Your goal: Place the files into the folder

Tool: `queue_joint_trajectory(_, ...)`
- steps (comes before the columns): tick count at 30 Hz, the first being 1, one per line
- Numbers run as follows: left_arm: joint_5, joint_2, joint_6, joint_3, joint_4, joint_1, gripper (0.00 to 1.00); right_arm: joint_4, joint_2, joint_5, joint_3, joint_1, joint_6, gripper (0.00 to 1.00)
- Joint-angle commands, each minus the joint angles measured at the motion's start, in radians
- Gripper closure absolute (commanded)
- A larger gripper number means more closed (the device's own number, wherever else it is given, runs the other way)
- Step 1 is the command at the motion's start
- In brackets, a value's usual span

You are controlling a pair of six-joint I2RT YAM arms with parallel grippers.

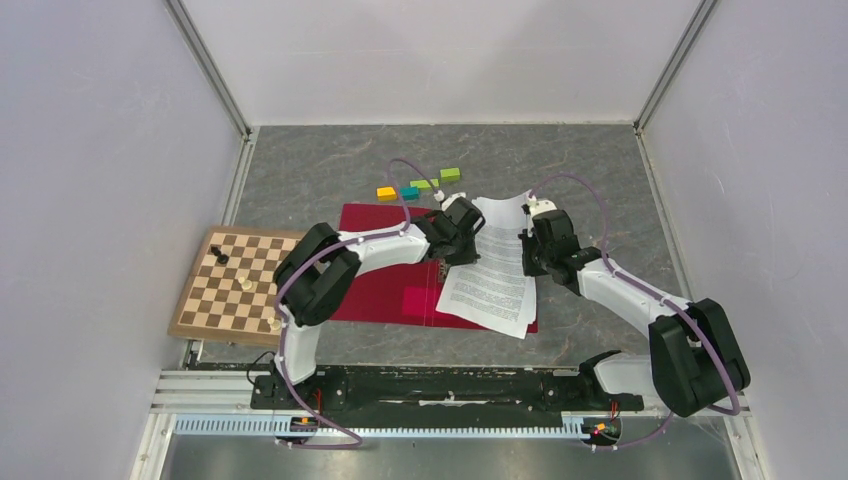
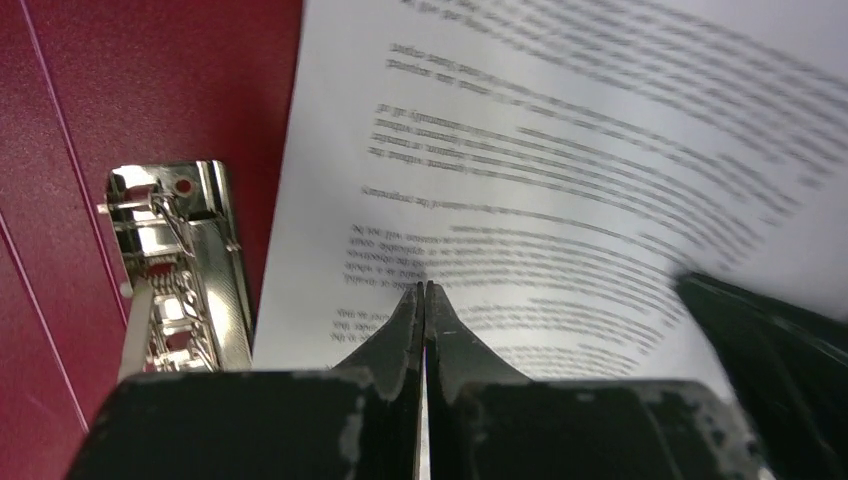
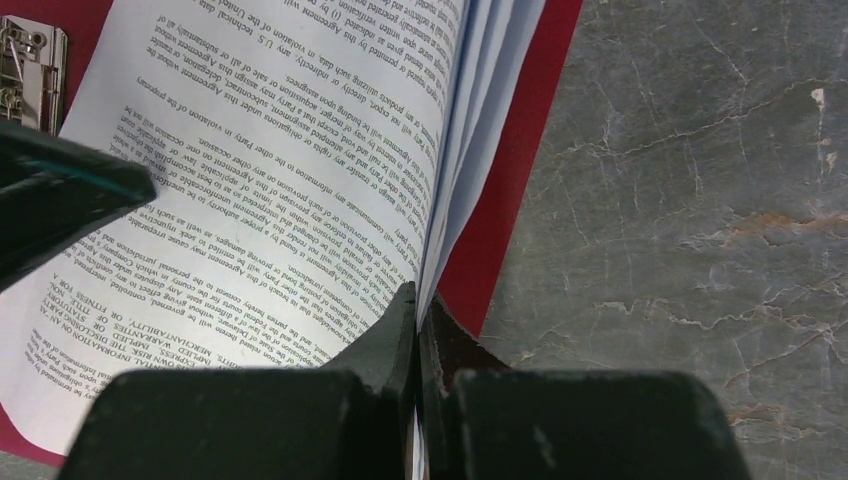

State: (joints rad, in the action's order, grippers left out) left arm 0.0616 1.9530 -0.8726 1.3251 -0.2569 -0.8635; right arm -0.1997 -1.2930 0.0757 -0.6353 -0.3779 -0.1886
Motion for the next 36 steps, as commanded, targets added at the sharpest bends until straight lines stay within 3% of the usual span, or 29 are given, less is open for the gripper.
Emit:
queue_joint_trajectory(1, 0.065, 0.085, 0.023, 0.069, -0.044, -0.004, 0.98, 0.029, 0.03, -0.029, -0.03, 0.001, 0.016, 1.0)
queue_joint_trajectory(8, 0.164, 0.163, -0.031, 0.116, -0.168, -0.018, 0.98, 0.149, 0.061, -0.174, 0.044, 0.03, -0.036, 0.98)
queue_joint_trajectory(10, 0.17, 0.173, -0.032, 0.125, -0.19, -0.019, 0.98, 0.237, 0.083, -0.247, 0.101, 0.061, -0.066, 0.78)
queue_joint_trajectory(12, 0.172, 0.176, -0.029, 0.124, -0.198, -0.018, 0.98, 0.316, 0.095, -0.321, 0.153, 0.094, -0.096, 0.69)
queue_joint_trajectory(20, 0.163, 0.179, -0.017, 0.122, -0.202, -0.019, 0.98, 0.521, 0.09, -0.443, 0.281, 0.192, -0.202, 0.51)
queue_joint_trajectory(30, 0.135, 0.204, -0.019, 0.129, -0.203, -0.019, 0.98, 0.726, 0.027, -0.464, 0.374, 0.259, -0.348, 0.54)
queue_joint_trajectory(36, 0.114, 0.213, -0.016, 0.145, -0.198, -0.019, 0.98, 0.689, 0.071, -0.349, 0.36, 0.185, -0.281, 0.61)
